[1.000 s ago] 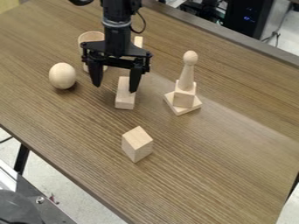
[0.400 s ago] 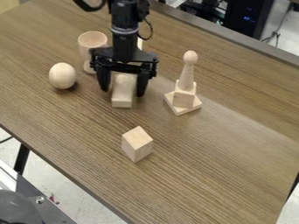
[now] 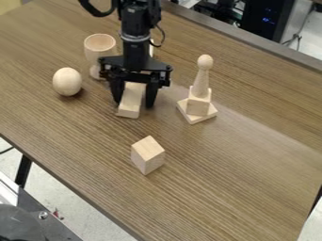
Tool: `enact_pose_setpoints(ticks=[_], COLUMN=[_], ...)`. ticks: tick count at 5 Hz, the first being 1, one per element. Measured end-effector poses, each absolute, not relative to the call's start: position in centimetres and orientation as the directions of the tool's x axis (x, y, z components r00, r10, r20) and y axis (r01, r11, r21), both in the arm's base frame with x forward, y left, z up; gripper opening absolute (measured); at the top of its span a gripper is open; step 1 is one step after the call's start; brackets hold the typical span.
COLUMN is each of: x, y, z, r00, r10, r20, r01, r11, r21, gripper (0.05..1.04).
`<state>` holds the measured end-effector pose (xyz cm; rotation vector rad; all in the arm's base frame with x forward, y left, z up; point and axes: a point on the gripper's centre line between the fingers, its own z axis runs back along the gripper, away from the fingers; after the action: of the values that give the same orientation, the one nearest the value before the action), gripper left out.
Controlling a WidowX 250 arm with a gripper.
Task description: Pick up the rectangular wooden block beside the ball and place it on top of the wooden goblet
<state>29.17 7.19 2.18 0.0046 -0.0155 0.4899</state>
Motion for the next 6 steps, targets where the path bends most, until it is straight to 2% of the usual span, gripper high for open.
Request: enact_pose_setpoints(ticks=[1, 3, 4, 6], x=[29.1, 28.9, 29.3, 30.3], y=[7.1, 7.1, 7.2, 9.5], z=[2.2, 4.7, 6.6, 9.4], r00=[0.884, 0.893, 0.888, 0.889], r10=[0.467, 0.446, 0.444, 0.439], r20=[0.016, 0.059, 0.118, 0.132], r01=[-0.467, -0.448, -0.446, -0.442], r11=[0.884, 0.894, 0.895, 0.897], r21=[0.000, 0.015, -0.006, -0.007], gripper=[0.544, 0.544, 0.544, 0.544])
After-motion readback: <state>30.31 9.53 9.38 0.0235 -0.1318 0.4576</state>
